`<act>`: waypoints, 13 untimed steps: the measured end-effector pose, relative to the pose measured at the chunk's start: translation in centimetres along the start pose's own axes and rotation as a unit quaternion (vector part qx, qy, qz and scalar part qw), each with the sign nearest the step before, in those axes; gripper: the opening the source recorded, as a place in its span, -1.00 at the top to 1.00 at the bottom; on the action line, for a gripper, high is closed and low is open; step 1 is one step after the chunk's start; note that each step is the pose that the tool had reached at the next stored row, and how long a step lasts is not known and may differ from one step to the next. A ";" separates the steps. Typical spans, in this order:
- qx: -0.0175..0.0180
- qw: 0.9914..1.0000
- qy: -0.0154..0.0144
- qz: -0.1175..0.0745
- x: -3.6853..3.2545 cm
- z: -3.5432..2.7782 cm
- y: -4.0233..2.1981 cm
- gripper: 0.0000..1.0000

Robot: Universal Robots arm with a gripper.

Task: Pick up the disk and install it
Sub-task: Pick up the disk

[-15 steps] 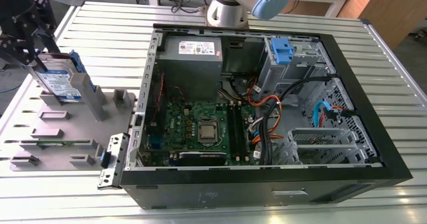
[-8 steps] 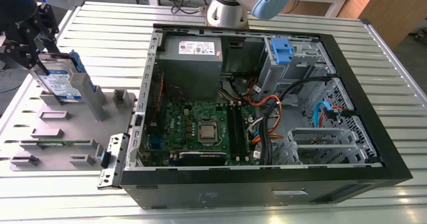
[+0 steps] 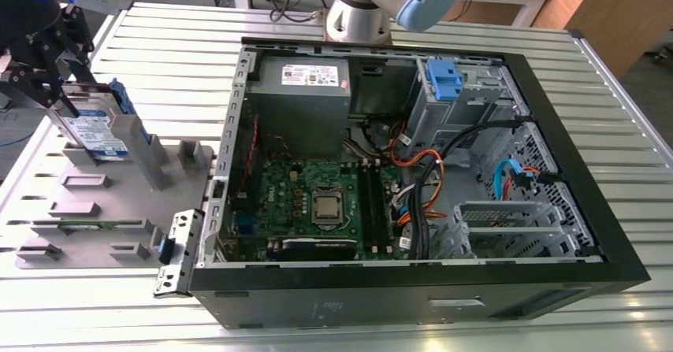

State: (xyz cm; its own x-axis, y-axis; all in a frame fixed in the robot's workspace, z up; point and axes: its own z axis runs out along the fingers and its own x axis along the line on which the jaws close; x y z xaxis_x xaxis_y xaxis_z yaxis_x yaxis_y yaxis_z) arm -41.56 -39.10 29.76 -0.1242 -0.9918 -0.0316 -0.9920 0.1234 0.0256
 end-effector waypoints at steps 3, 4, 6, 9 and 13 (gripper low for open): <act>0.000 1.000 0.000 0.000 -0.06 0.01 0.01 -0.18; 0.000 1.000 0.000 0.000 -0.07 0.00 0.01 -0.18; 0.000 1.000 0.000 0.000 -0.07 -0.02 0.01 -0.18; 0.000 1.000 0.000 0.000 -0.09 -0.39 0.02 -0.18; 0.000 1.000 0.000 0.000 -0.09 -0.60 0.02 -0.18</act>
State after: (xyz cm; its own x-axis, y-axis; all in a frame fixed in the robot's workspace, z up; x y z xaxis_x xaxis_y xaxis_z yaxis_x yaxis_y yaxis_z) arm -41.56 -39.03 30.37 -0.1241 -0.9918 -0.0317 -0.9920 0.1233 0.0254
